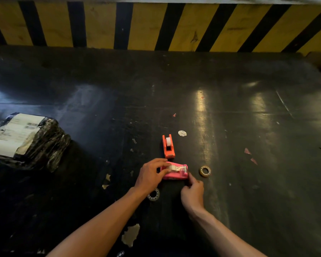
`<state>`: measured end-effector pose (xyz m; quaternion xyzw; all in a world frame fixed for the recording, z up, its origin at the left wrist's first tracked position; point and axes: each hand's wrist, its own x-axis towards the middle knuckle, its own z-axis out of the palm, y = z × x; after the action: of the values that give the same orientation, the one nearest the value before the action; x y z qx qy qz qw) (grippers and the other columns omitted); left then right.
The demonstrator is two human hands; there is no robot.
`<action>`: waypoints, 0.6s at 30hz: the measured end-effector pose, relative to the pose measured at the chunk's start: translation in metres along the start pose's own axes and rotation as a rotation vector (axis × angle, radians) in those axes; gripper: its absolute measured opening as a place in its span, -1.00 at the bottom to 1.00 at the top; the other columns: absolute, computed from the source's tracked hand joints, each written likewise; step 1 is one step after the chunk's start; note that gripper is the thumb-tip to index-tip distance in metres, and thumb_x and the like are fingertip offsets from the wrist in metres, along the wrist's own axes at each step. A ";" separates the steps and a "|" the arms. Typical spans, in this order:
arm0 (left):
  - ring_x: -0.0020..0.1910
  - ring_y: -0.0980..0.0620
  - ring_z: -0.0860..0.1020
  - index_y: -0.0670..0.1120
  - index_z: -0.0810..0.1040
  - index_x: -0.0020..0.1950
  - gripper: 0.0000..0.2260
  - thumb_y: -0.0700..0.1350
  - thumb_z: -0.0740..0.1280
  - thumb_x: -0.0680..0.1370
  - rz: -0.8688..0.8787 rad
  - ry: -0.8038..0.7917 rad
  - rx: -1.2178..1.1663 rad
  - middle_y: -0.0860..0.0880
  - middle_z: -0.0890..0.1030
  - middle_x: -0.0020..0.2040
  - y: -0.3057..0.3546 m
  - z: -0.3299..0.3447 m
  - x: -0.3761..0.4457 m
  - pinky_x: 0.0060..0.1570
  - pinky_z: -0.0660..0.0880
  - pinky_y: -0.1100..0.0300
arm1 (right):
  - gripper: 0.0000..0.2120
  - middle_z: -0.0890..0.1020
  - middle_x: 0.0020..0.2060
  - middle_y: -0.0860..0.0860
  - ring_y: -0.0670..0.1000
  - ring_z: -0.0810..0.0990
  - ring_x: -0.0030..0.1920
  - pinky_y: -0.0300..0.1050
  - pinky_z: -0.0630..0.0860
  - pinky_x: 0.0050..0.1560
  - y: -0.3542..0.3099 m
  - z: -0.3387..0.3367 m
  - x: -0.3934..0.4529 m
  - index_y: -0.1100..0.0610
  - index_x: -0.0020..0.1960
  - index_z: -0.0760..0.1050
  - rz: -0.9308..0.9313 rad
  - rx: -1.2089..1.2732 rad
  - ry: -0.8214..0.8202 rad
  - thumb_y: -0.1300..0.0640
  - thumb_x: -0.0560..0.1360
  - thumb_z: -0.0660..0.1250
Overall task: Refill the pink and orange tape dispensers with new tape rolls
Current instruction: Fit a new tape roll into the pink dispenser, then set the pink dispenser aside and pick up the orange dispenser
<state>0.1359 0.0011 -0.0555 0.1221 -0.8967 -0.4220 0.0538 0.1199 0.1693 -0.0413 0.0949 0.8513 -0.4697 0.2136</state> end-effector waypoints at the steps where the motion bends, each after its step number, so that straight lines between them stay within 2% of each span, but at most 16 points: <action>1: 0.25 0.13 0.55 0.02 0.67 0.18 -0.75 -0.10 0.48 0.51 -0.004 -0.001 -0.007 0.03 0.62 0.28 0.000 0.000 0.000 0.29 0.51 0.05 | -0.44 0.41 0.27 0.14 0.18 0.45 0.31 0.06 0.38 0.42 -0.001 0.000 0.000 0.10 0.49 0.39 0.019 0.003 -0.021 0.42 0.53 0.18; 3: 0.28 0.14 0.53 0.03 0.65 0.21 -0.73 -0.08 0.47 0.52 -0.004 -0.009 -0.017 0.03 0.61 0.31 0.000 -0.002 -0.001 0.30 0.50 0.03 | -0.42 0.50 0.30 0.16 0.21 0.56 0.23 0.17 0.55 0.26 -0.005 -0.006 0.004 0.06 0.47 0.41 0.056 0.052 -0.105 0.44 0.52 0.17; 5: 0.32 0.17 0.49 0.06 0.60 0.29 -0.68 -0.02 0.43 0.54 0.003 -0.049 -0.011 0.05 0.57 0.36 -0.001 -0.005 -0.002 0.35 0.47 0.02 | -0.43 0.61 0.21 0.15 0.19 0.67 0.09 0.09 0.67 0.03 -0.007 -0.017 0.010 0.04 0.44 0.44 0.091 0.121 -0.184 0.44 0.51 0.17; 6: 0.36 0.17 0.46 0.08 0.54 0.36 -0.64 0.02 0.40 0.56 0.006 -0.080 0.007 0.05 0.53 0.40 -0.002 -0.007 -0.004 0.37 0.44 0.02 | -0.44 0.61 0.23 0.15 0.17 0.66 0.12 0.05 0.65 0.07 -0.007 -0.022 0.013 0.06 0.44 0.43 0.084 0.112 -0.174 0.44 0.51 0.17; 7: 0.39 0.15 0.43 0.08 0.46 0.43 -0.59 0.06 0.36 0.58 -0.001 -0.101 0.026 0.05 0.50 0.44 -0.005 -0.009 -0.007 0.39 0.42 0.01 | -0.44 0.54 0.31 0.16 0.15 0.60 0.23 0.00 0.57 0.22 -0.006 -0.027 0.018 0.10 0.46 0.41 0.038 0.063 -0.128 0.44 0.51 0.18; 9: 0.46 0.10 0.36 0.07 0.34 0.52 -0.53 0.06 0.29 0.62 -0.056 -0.060 0.054 0.02 0.42 0.50 -0.015 -0.013 -0.015 0.43 0.36 0.03 | -0.45 0.39 0.39 0.16 0.14 0.44 0.37 -0.08 0.33 0.39 -0.005 -0.033 0.024 0.15 0.49 0.35 -0.139 -0.063 -0.035 0.41 0.52 0.24; 11: 0.51 0.05 0.30 0.03 0.28 0.55 -0.53 0.00 0.26 0.64 -0.131 0.056 0.101 -0.02 0.35 0.54 -0.027 -0.018 -0.024 0.46 0.29 0.04 | -0.44 0.39 0.32 0.12 0.11 0.43 0.35 -0.10 0.32 0.39 -0.010 -0.035 0.028 0.12 0.49 0.34 -0.416 -0.190 -0.037 0.32 0.52 0.33; 13: 0.56 0.01 0.20 -0.02 0.23 0.57 -0.52 -0.02 0.23 0.66 -0.197 0.117 0.197 -0.05 0.28 0.58 -0.039 -0.023 -0.029 0.52 0.18 -0.01 | -0.38 0.42 0.33 0.11 0.08 0.41 0.35 -0.10 0.33 0.38 -0.013 -0.034 0.035 0.06 0.52 0.31 -0.675 -0.414 -0.109 0.16 0.49 0.41; 16: 0.60 0.02 0.07 -0.05 0.19 0.59 -0.50 -0.01 0.19 0.67 -0.227 0.127 0.345 -0.04 0.20 0.61 -0.056 -0.027 -0.036 0.56 -0.01 0.01 | -0.20 0.35 0.46 0.06 0.10 0.30 0.46 0.07 0.30 0.42 -0.019 -0.027 0.046 -0.09 0.59 0.12 -0.851 -0.780 -0.298 -0.02 0.44 0.42; 18: 0.60 0.04 0.02 -0.04 0.19 0.58 -0.51 0.01 0.17 0.67 -0.212 0.113 0.422 -0.02 0.17 0.62 -0.062 -0.026 -0.038 0.56 -0.07 0.03 | -0.22 0.40 0.41 0.04 0.11 0.35 0.41 0.08 0.33 0.36 -0.021 -0.021 0.052 -0.12 0.57 0.10 -0.921 -0.913 -0.335 -0.01 0.45 0.39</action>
<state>0.1884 -0.0465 -0.0859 0.2474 -0.9428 -0.2209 0.0326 0.0603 0.1733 -0.0389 -0.4523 0.8736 -0.1141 0.1391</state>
